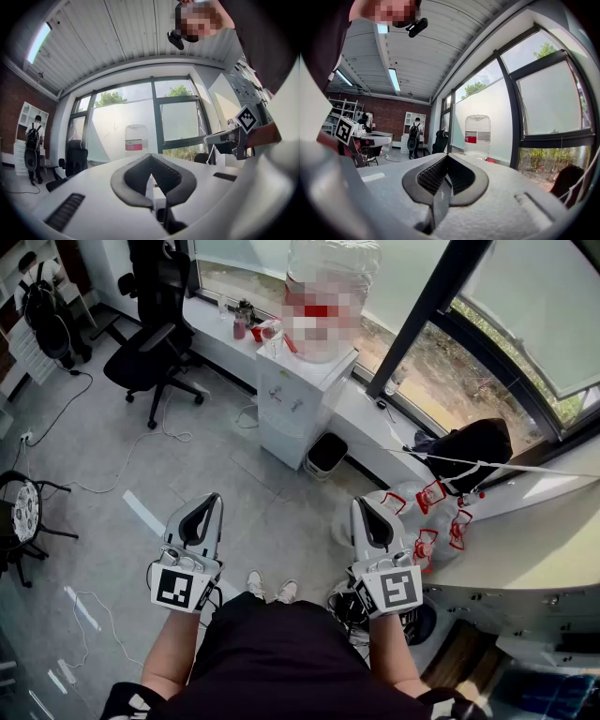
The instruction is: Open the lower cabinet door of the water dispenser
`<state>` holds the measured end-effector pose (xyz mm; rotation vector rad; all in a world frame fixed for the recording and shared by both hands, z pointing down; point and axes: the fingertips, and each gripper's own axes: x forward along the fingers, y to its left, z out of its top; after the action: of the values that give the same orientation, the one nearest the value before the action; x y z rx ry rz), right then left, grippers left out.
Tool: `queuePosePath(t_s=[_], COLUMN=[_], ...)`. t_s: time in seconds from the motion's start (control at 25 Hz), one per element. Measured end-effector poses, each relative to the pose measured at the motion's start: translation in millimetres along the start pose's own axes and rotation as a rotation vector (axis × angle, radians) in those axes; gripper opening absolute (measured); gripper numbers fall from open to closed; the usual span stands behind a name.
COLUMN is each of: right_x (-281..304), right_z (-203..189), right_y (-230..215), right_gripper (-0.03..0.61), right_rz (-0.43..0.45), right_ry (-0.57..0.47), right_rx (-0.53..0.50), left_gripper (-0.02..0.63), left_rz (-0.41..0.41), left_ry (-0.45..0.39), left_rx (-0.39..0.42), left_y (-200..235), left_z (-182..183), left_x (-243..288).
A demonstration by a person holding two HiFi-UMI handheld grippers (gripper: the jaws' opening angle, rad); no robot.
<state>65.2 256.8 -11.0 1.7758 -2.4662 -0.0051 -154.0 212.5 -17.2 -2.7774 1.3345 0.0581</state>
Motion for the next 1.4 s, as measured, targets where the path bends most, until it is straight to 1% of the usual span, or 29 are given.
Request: queuePosePath(t_s=[0.32, 0.56, 0.68, 0.76, 0.84, 1.0, 1.12, 1.24, 1.4], right_x=[-10.1, -18.8, -15.8, -11.7, -7.3, 12.9, 36.8, 69.5, 121.4], right_z=[-9.7, -20.4, -32.9, -35.3, -35.2, -42.5, -47.4, -44.6, -28.9], right_y=[-14.6, -24.5, -32.4, -35.3, -36.3, -49.9, -59.1, -65.5, -74.7], right_gripper=[0.005, 0.005, 0.005, 0.005, 0.005, 0.005, 0.005, 0.005, 0.005], right_rz=[-0.002, 0.051, 0.053, 0.057, 0.074, 0.071, 0.05, 0.031, 0.001], right_ry=[-0.003, -0.026, -0.009, 0.0, 0.012, 0.042, 0.06, 0.072, 0.073], right_rx=[0.043, 0.116, 0.131, 0.137, 0.125, 0.122, 0.127, 0.121, 0.107], left_gripper=[0.008, 0.008, 0.008, 0.008, 0.008, 0.008, 0.008, 0.008, 0.008], left_rz=[0.011, 0.034, 0.044, 0.048, 0.048, 0.017, -0.008, -0.025, -0.071], left_ry=[0.01, 0.035, 0.038, 0.04, 0.051, 0.06, 0.064, 0.069, 0.039], left_rx=[0.025, 0.039, 0.024, 0.003, -0.001, -0.011, -0.024, -0.048, -0.05], left_y=[-9.3, -21.2, -26.9, -27.2, -24.9, -20.1, -5.2, 21.9, 60.9], left_z=[-7.6, -12.8, -17.6, -21.1, -26.7, -36.6, -44.4, -53.8, -47.9], left_x=[-4.2, -7.3, -7.2, -5.5, 0.1, 28.1, 53.4, 82.2, 129.1])
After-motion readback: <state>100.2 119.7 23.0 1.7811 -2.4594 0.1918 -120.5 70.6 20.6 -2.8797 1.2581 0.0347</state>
